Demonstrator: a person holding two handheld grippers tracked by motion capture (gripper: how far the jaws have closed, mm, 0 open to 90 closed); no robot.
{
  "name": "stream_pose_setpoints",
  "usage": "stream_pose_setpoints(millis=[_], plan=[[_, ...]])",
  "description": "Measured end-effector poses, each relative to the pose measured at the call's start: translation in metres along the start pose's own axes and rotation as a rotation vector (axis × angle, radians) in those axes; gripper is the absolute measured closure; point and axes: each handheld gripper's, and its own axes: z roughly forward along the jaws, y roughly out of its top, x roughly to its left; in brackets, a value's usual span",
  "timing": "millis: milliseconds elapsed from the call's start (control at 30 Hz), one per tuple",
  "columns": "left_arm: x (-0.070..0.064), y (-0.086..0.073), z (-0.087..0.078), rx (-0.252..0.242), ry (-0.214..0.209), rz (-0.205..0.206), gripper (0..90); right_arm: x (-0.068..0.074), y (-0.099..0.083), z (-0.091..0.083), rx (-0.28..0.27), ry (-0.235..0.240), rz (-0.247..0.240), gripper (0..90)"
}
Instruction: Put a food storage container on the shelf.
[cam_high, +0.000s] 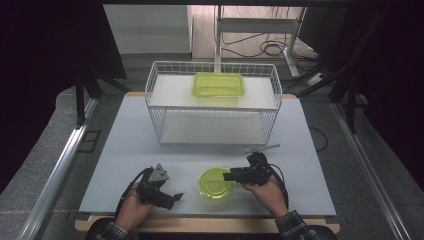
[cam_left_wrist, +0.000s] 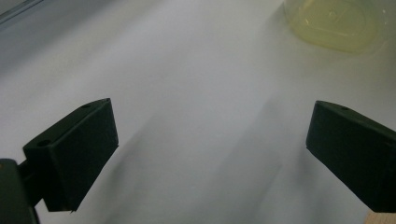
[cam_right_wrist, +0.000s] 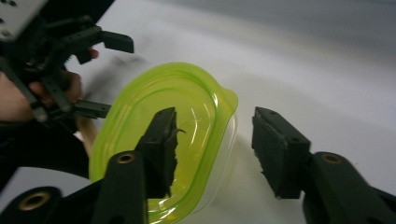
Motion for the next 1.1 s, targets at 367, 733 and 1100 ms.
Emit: stream_pose_setpoints(millis=[367,733,1100], plan=[[0.0,0.0,0.0,0.008,0.0,0.009,2.1,-0.007,-0.002,-0.002,0.019,0.057,0.103,74.6],[0.0,0.0,0.0,0.009,0.001,0.01,2.2,-0.005,-0.001,-0.002,0.021,0.12,0.132,81.1],[0.0,0.0,0.0,0.007,0.003,0.009,2.2,-0.007,0.008,-0.014,-0.036,0.127,0.136,81.3]])
